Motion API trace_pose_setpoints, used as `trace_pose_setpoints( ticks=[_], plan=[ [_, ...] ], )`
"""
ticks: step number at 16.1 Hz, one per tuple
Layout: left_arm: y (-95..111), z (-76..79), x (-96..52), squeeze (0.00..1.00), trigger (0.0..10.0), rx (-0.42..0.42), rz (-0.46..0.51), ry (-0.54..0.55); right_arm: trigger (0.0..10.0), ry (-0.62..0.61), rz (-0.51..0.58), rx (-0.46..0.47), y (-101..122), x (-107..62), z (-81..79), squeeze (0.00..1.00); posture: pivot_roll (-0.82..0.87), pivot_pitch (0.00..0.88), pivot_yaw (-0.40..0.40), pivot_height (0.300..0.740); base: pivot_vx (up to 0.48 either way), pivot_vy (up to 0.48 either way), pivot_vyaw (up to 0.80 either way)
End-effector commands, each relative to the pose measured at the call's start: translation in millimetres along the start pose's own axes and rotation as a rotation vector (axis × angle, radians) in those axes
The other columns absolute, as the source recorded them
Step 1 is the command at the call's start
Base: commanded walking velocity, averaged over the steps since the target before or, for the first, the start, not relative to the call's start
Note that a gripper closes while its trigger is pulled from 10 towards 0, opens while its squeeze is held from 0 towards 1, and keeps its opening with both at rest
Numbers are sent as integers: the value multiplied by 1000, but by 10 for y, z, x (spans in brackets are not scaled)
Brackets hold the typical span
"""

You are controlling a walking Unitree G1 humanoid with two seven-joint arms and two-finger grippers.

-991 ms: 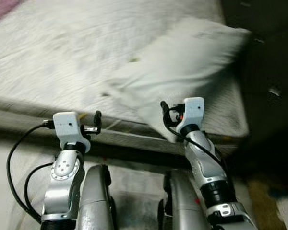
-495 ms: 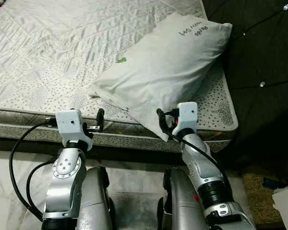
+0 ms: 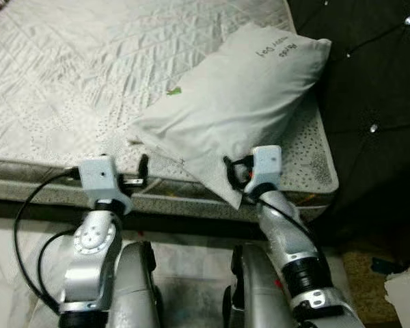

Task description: Clean up the room

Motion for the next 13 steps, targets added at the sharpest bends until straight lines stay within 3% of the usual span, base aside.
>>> trace_pose_setpoints(
  ticks=[1, 6, 13],
  plan=[
    [-13, 49, 2, 0, 10000, -11, -2, -27, 10000, -9, -30, -10, -69, -16, 67, 0, 79, 152, -24, 582, 326, 0, 0],
    [-19, 60, 5, 0, 10000, -18, -5, -32, 10000, 6, -48, -39, -107, -18, 54, 0, 79, 151, -24, 582, 326, 0, 0],
    [-64, 68, 10, 0, 10000, -30, -26, -24, 10000, 72, -141, -82, -277, -53, 49, 0, 78, 144, -24, 582, 0, 0, 0]
  ],
)
Point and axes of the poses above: a point about 5 cm out from each wrist's last joint towards the gripper, its own x axis pointing out of the wrist towards the gripper, its own y axis along the axis of the wrist's last joint, z = x × y, the point moved 3 cm from there along x, pointing out of the wrist towards the gripper, and after that the axes turned 3 degrees about -x, right-handed, at the moved point
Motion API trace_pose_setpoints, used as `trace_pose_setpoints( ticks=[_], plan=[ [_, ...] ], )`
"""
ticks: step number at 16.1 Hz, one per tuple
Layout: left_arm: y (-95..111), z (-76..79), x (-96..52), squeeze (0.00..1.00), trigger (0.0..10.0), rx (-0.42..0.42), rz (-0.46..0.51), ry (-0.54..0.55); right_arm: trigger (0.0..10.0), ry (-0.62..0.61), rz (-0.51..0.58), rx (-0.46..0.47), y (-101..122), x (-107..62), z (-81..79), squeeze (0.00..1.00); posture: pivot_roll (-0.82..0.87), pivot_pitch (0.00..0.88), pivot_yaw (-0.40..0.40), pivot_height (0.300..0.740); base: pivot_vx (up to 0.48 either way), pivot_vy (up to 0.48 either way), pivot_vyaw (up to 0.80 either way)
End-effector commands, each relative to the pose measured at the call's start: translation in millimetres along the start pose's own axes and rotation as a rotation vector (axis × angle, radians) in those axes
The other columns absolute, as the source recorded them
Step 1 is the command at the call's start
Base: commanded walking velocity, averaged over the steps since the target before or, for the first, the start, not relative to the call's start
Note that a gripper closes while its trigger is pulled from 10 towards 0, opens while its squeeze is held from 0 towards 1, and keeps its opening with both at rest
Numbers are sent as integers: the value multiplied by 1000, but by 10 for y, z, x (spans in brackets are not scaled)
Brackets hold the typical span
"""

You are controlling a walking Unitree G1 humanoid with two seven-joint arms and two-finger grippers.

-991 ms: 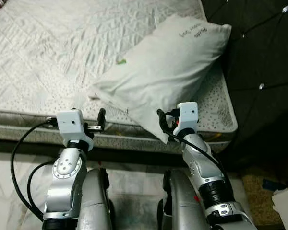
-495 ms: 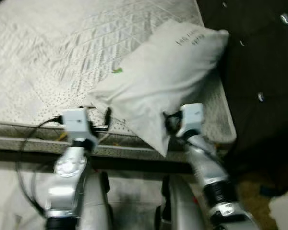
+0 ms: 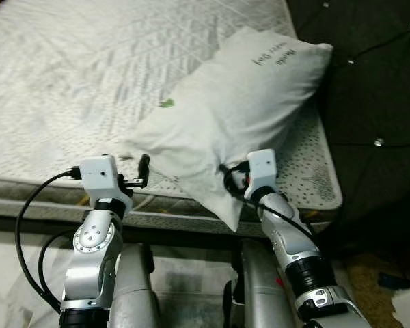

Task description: Clean up the room

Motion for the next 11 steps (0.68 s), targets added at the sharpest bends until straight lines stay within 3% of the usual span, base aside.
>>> trace_pose_setpoints(
  ticks=[1, 7, 11],
  plan=[
    [-38, 37, -4, 0, 10000, 0, -19, -9, 10000, 29, -60, -9, -128, -25, -9, 0, 78, 144, -24, 582, 0, 0, 0],
    [-61, 47, -5, 0, 10000, 4, -31, -15, 10000, 75, -155, -48, -250, -11, -87, 0, 79, 138, -25, 582, 0, 0, 0],
    [-63, 29, -10, 0, 10000, 9, -31, -9, 10000, 34, -251, -32, -379, -15, -60, 0, 85, 130, -26, 582, 0, 0, 0]
  ],
)
Point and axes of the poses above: a point about 5 cm out from each wrist's last joint towards the gripper, its own x axis pointing out of the wrist towards the gripper, its own y axis along the axis of the wrist's last joint, z = x × y, the point moved 3 cm from there along x, pointing out of the wrist towards the gripper, and after that the axes turned 3 degrees about -x, right-handed, at the moved point
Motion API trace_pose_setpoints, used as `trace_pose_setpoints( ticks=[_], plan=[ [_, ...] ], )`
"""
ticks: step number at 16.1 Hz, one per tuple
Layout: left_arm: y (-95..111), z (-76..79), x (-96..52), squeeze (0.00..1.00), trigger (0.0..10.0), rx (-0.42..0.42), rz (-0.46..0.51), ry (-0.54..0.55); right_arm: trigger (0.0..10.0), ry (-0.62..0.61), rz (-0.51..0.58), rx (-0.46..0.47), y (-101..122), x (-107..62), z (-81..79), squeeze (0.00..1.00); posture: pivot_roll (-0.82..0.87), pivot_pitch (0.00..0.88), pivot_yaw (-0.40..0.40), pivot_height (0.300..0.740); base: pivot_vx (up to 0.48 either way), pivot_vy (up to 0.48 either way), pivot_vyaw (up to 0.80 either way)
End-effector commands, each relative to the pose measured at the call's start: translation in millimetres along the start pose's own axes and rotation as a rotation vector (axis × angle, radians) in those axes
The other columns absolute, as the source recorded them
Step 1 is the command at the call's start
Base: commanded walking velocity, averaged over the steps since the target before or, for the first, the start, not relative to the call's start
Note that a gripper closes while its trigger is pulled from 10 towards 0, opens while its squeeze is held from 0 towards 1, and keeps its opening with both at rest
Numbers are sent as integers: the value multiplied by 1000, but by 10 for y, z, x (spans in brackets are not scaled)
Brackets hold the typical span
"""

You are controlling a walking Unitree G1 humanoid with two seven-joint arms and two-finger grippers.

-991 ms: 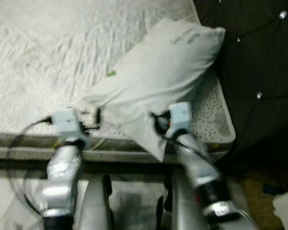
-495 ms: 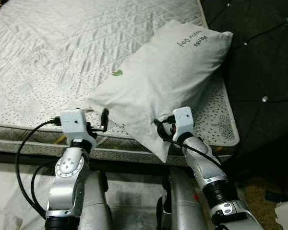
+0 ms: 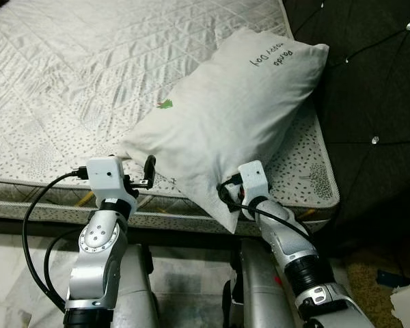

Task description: Clean up the room

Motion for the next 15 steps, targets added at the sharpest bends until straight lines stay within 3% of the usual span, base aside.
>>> trace_pose_setpoints(
  ticks=[1, 2, 3, 15],
  plan=[
    [-46, -20, -15, 0, 10000, 9, -23, 10, 10000, 4, -50, 5, -95, 7, -14, 0, 87, 129, -26, 582, 0, 0, 0],
    [-48, -20, -15, 0, 10000, 9, -23, 10, 8745, 11, -53, 5, -100, 9, -27, 0, 87, 129, -26, 582, 0, 0, 0],
    [-47, -17, -14, 0, 10000, 10, -23, 11, 0, 23, -52, 22, -99, 11, -65, 0, 87, 129, -26, 582, 0, 0, 0],
    [-20, 3, 115, 0, 10000, 4, 8, 12, 0, -81, 29, 151, 159, 116, 103, 0, 82, 59, -28, 582, 0, 0, 0]
  ],
)
Point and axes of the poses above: a point about 5 cm out from each wrist's last joint towards the gripper, its own x axis pointing out of the wrist towards the gripper, its own y axis along the axis of the wrist's last joint, z = x × y, the point moved 3 cm from there along x, pointing out of the wrist towards the gripper, and after that the axes turned 3 degrees about -x, right-handed, at the moved point
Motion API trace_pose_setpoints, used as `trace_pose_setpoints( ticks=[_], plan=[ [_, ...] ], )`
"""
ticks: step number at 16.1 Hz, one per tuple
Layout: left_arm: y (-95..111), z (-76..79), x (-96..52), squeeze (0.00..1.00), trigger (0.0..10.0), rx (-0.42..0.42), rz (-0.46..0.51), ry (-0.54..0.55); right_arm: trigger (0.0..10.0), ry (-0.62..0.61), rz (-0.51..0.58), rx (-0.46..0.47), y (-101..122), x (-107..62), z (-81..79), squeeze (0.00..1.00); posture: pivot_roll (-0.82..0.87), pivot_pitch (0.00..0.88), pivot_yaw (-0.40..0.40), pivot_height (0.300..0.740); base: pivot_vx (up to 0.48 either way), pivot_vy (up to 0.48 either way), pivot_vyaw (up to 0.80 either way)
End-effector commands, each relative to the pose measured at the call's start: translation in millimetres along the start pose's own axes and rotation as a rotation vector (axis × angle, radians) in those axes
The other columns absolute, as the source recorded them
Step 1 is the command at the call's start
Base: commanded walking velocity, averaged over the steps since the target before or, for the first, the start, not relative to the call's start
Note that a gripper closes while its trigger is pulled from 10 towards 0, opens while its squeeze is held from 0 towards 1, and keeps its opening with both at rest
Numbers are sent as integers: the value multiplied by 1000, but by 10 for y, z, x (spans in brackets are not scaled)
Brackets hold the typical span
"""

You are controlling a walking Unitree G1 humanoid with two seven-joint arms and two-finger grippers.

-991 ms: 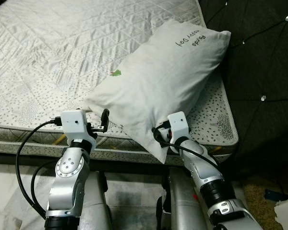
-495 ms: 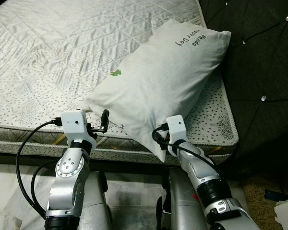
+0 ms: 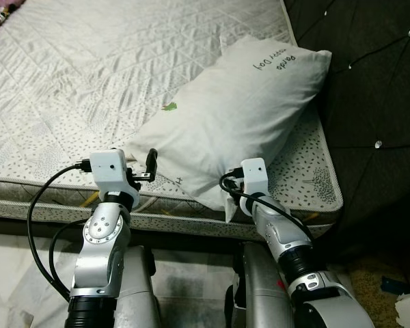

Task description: Clean up the room

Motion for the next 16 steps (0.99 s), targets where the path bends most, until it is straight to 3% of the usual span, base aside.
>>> trace_pose_setpoints(
  ticks=[1, 4, 8, 9, 13, 14, 16],
  plan=[
    [-41, -34, -15, 0, 10000, 0, -12, 19, 0, -20, 43, 13, 125, 12, 42, 0, 82, 59, -28, 582, 0, 0, 0],
    [-53, -24, -4, 0, 10000, -1, -13, 19, 0, -82, 83, 75, 302, 50, 228, 0, 77, 54, -26, 582, 0, 0, 0],
    [-52, -21, 29, 0, 10000, 2, -7, 27, 0, -187, 166, 147, 753, 52, 689, 0, 72, 51, -29, 582, 0, 0, 0],
    [-53, -23, 37, 0, 10000, 4, -7, 29, 0, -231, 200, 158, 927, 20, 879, 0, 73, 50, -30, 582, 0, 0, 0],
    [-57, -64, 33, 0, 10000, 12, -6, 46, 0, -415, 343, 154, 1562, -296, 1600, 0, 75, 46, -36, 582, 0, 0, 0],
    [-58, -69, 32, 0, 10000, 12, -6, 49, 0, -434, 358, 154, 1618, -345, 1677, 0, 75, 46, -36, 582, 0, 0, 0],
    [-74, -79, 17, 0, 10000, 12, -8, 60, 0, -499, 387, 147, 1701, -548, 2001, 0, 69, 51, -40, 582, 0, 0, 0]
  ],
)
Point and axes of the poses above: a point about 5 cm out from each wrist's last joint towards the gripper, its own x axis pointing out of the wrist towards the gripper, its own y axis along the axis of the wrist's last joint, z = x × y, the point moved 3 cm from there along x, pointing out of the wrist towards the gripper, and after that the axes turned 3 degrees about -x, right-handed, at the moved point
